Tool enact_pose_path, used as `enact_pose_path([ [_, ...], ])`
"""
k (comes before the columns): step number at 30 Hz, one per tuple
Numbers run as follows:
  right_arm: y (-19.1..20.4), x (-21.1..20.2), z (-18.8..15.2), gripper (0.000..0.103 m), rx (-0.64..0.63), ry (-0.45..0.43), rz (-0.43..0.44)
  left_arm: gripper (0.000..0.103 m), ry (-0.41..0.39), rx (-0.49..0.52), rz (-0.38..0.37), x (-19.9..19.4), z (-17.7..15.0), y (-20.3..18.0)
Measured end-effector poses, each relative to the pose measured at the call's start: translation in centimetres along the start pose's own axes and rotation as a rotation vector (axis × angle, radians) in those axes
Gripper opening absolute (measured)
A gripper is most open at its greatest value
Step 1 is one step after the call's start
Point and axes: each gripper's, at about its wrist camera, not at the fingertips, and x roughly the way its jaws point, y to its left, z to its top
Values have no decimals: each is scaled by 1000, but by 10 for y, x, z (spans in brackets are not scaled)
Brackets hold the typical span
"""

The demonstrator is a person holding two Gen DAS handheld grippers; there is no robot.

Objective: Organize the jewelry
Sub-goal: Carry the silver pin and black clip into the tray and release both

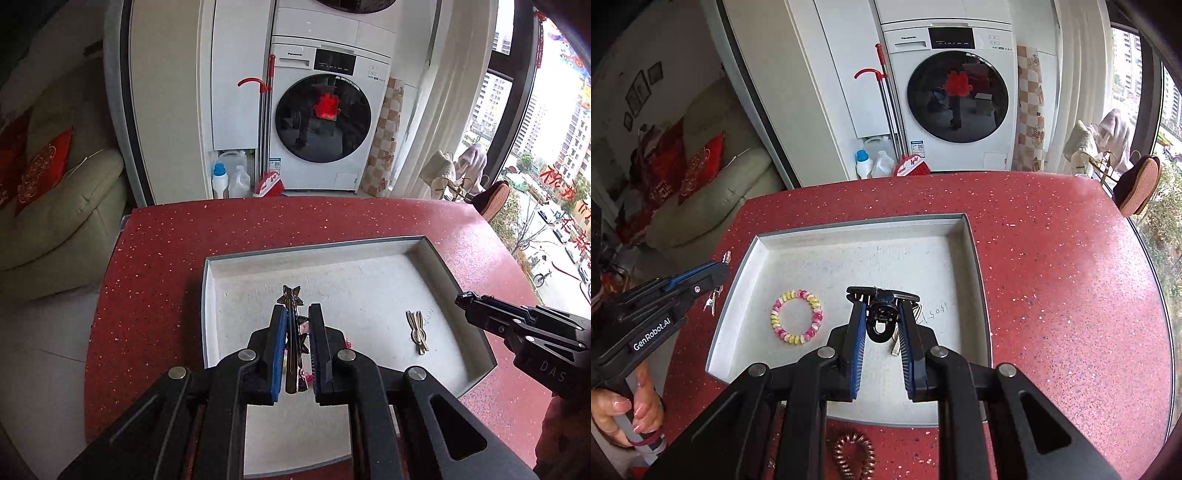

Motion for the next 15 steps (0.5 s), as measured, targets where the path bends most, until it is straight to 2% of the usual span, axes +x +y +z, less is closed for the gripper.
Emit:
enact_pose_path([
  [8,-6,40,-8,19,0,49,-23,31,56,39,51,47,-19,-9],
  [15,-15,56,-17,19,9,76,-43,31,80,89,84,65,-29,-21],
])
